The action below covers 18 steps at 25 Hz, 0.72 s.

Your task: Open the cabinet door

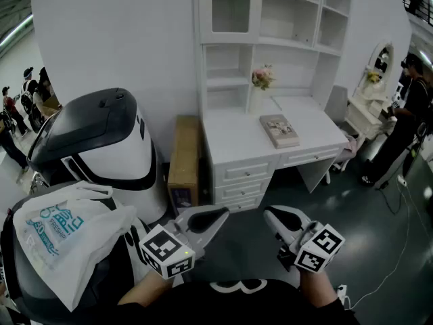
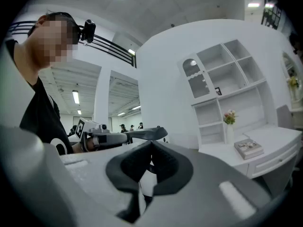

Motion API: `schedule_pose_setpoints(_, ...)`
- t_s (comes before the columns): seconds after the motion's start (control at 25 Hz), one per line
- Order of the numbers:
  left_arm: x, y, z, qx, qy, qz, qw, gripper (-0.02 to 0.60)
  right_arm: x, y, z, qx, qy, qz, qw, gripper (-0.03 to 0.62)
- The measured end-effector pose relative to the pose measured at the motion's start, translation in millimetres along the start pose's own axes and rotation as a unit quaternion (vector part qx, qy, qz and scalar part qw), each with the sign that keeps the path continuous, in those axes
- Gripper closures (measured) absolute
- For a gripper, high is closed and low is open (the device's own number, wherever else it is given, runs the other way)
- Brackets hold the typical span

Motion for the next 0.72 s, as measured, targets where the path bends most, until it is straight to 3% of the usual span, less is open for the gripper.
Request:
schedule_pose_setpoints(0.4, -2.9, -8.9, 4.2, 0.006, -0.002, -0.004, 1.0, 0.577, -0.9, -5.8, 0.6, 0.003, 0.002, 0.008, 1.0, 0.592)
schedule_pose_setpoints(0.72, -24.7, -7.8, 5.6, 0.005, -0.008, -0.004, 0.9999, 0.577, 13.2, -2.2, -21.9, 0.003, -0.03, -0.003, 1.0, 0.592)
Point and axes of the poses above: the fingertips, and each gripper's own axes: x backward along the fingers, z to its left, y out of its top, the point moved 9 cm from there along x, backward along the fingers, and after that the axes turned 7 degrees about y, right-handed, at the moved point
